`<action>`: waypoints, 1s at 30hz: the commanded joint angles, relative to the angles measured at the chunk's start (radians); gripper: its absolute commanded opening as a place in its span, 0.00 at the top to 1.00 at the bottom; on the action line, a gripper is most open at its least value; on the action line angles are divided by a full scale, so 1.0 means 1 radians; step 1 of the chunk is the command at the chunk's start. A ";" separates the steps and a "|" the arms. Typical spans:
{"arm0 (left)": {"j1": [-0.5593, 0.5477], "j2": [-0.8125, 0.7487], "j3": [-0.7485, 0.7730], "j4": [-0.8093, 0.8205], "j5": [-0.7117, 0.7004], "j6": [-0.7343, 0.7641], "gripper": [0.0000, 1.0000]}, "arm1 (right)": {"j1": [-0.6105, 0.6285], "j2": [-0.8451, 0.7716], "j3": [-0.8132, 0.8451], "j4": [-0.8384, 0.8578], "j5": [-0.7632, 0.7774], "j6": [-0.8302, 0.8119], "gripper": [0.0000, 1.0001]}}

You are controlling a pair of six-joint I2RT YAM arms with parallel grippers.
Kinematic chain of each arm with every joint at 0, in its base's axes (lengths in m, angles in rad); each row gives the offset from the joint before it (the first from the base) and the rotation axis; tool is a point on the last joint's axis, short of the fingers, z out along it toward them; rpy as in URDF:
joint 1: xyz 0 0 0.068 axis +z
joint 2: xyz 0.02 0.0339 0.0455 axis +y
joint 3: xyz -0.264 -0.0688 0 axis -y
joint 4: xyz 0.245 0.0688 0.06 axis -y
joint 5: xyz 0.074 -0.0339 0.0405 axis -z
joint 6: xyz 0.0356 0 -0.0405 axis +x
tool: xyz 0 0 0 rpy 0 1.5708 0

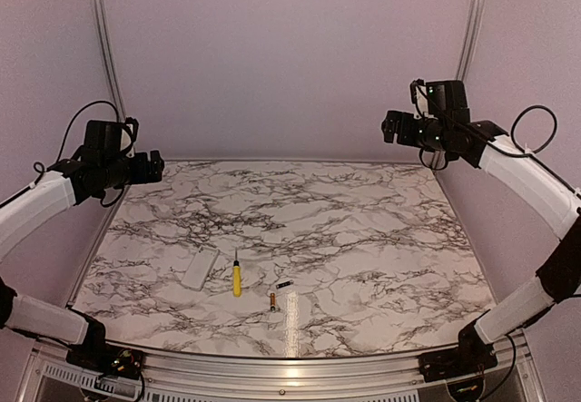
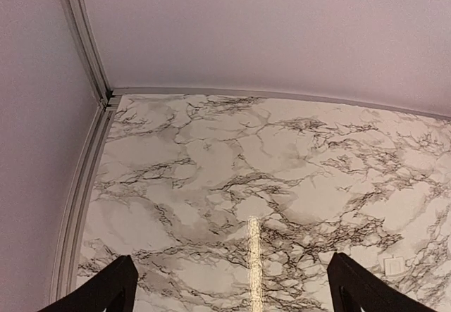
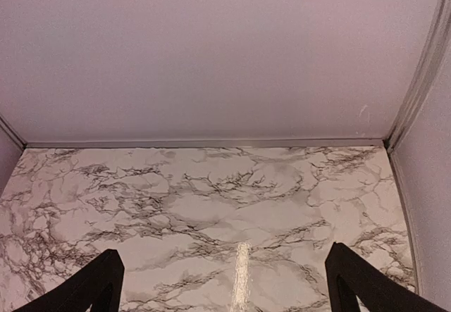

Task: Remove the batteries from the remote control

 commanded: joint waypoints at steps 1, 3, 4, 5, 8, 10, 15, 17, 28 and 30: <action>0.028 -0.064 -0.205 0.272 -0.126 0.124 0.01 | -0.083 -0.024 -0.095 0.010 0.085 0.021 0.02; 0.051 -0.079 -0.304 0.398 -0.140 0.161 0.01 | -0.121 -0.043 -0.193 0.077 0.080 -0.033 0.02; 0.069 -0.078 -0.346 0.445 -0.120 0.176 0.01 | -0.143 -0.049 -0.229 0.107 0.066 -0.051 0.02; 0.082 -0.073 -0.385 0.488 -0.106 0.186 0.01 | -0.166 -0.052 -0.267 0.133 0.042 -0.064 0.02; 0.110 -0.044 -0.475 0.619 -0.102 0.219 0.01 | -0.227 -0.059 -0.379 0.227 -0.035 -0.088 0.02; 0.136 -0.015 -0.525 0.692 -0.102 0.214 0.01 | -0.256 -0.069 -0.462 0.310 -0.064 -0.090 0.02; 0.179 0.063 -0.613 0.891 -0.089 0.230 0.01 | -0.278 -0.094 -0.668 0.571 -0.072 -0.147 0.02; 0.192 0.099 -0.640 0.959 -0.082 0.233 0.01 | -0.278 -0.097 -0.738 0.659 -0.039 -0.180 0.02; 0.228 0.200 -0.733 1.327 -0.034 0.204 0.01 | -0.343 -0.020 -1.070 1.327 -0.077 -0.401 0.02; 0.228 0.234 -0.772 1.445 -0.024 0.203 0.01 | -0.367 0.010 -1.093 1.407 -0.123 -0.393 0.02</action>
